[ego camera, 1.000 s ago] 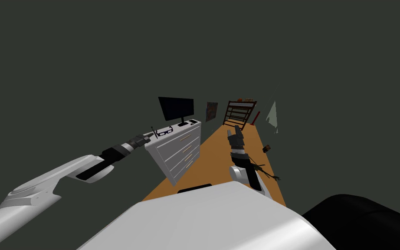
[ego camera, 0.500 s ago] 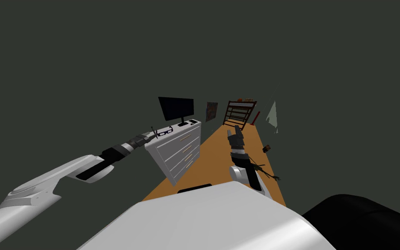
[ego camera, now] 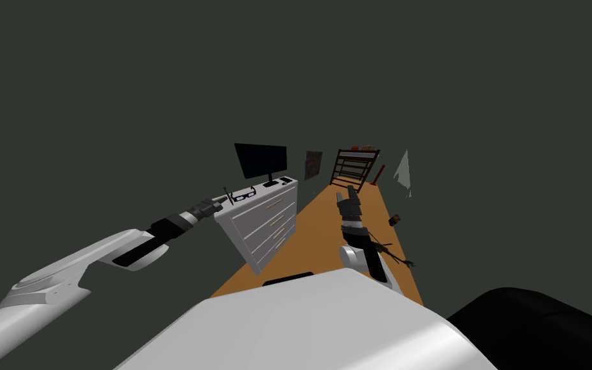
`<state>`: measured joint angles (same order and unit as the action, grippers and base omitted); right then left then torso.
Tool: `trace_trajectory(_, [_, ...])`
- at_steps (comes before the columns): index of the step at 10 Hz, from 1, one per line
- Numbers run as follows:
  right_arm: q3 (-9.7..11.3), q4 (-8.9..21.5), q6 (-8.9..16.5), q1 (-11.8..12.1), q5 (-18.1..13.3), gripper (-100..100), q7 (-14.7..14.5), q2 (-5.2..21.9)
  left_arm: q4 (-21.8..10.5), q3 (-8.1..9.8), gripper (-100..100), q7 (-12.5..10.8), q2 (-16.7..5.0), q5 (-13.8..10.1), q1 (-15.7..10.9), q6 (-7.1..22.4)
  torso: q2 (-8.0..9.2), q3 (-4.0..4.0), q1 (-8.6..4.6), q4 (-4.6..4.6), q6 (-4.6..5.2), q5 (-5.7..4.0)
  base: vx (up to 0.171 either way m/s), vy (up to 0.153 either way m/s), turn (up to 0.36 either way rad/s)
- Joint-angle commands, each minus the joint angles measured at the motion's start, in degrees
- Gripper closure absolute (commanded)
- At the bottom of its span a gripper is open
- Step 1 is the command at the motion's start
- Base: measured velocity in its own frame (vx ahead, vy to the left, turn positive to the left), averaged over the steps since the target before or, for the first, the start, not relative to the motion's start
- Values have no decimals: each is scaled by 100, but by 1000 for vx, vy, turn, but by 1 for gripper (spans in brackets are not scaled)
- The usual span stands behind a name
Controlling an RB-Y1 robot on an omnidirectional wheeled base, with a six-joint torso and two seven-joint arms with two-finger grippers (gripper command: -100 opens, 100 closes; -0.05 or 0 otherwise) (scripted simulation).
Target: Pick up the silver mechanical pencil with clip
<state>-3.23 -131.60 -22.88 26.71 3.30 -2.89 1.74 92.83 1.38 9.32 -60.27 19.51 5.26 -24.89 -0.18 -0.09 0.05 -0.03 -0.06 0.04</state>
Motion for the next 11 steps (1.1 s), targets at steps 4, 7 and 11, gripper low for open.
trace_trajectory(4, [0, 0, 0, 0, 0, 0, 0, 0, 0, 0, 100, 0, 0, 0, 0, 0, 0, 0, 0, 0, 0, 0, 0, 0, 0])
trace_trajectory(7, [0, 0, 0, 0, 0, 0, 0, 0, 0, 0, 100, 0, 0, 0, 0, 0, 0, 0, 0, 0, 0, 0, 0, 0, 0])
trace_trajectory(11, [0, 0, 0, 0, 0, 0, 0, 0, 0, 0, 0, 0, 0, 0, 0, 0, 0, 0, 0, 0, 0, 0, 0, 0, 0])
